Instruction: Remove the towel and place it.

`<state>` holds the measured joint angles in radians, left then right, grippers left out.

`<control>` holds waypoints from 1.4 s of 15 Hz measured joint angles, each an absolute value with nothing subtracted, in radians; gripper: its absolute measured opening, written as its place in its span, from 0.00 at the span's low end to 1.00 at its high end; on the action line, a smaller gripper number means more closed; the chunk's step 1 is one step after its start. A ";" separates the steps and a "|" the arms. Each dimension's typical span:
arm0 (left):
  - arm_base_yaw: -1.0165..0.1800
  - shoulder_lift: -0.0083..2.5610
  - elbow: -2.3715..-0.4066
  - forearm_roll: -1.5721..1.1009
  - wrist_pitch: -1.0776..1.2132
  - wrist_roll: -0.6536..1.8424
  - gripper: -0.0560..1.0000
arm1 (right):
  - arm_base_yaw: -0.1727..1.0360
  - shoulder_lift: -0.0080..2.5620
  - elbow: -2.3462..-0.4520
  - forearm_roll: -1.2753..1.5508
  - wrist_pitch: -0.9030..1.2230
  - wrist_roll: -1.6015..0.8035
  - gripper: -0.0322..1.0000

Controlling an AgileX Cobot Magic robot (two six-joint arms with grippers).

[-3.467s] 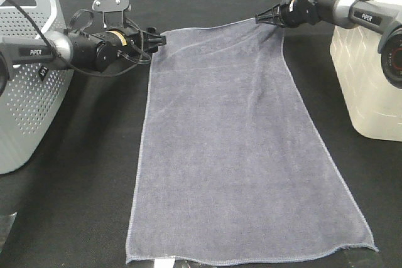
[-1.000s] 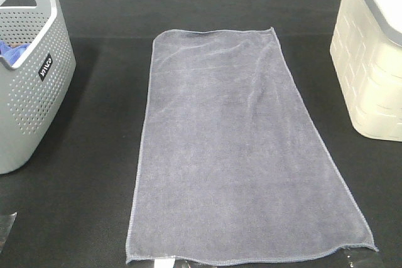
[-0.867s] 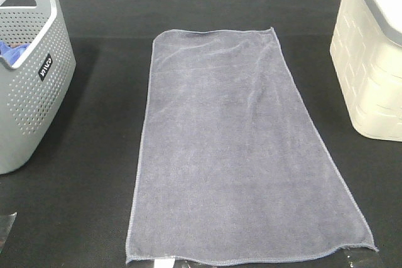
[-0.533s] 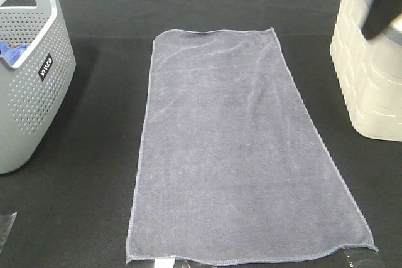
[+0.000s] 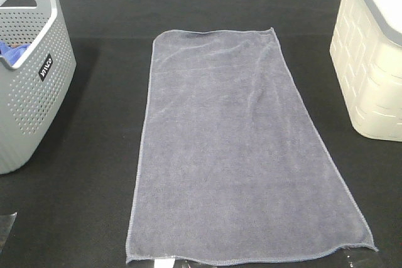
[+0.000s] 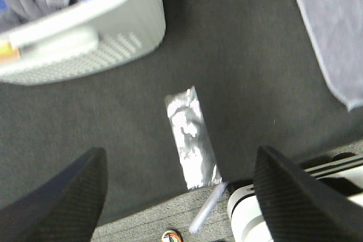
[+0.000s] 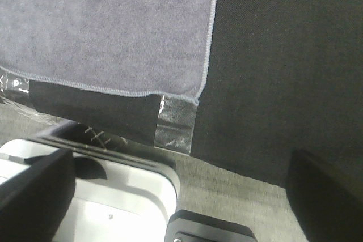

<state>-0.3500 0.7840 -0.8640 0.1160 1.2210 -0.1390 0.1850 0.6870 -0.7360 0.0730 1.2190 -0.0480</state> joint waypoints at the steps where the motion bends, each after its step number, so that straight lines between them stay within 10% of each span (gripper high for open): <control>1: -0.350 0.700 -0.798 0.114 1.222 -0.114 0.71 | 0.185 0.614 -0.701 0.073 1.222 -0.048 0.94; 8: -0.350 0.137 -0.558 -0.040 1.182 0.158 0.71 | 0.185 0.133 -0.557 0.072 1.224 -0.069 0.94; 21: -0.350 0.090 -0.518 -0.172 1.070 0.284 0.71 | 0.185 0.021 -0.506 0.063 1.068 -0.103 0.94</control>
<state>-0.3500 0.0900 -0.5180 -0.1720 1.0700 0.2840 0.1850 0.0210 -0.5060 0.0630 1.0680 -0.1030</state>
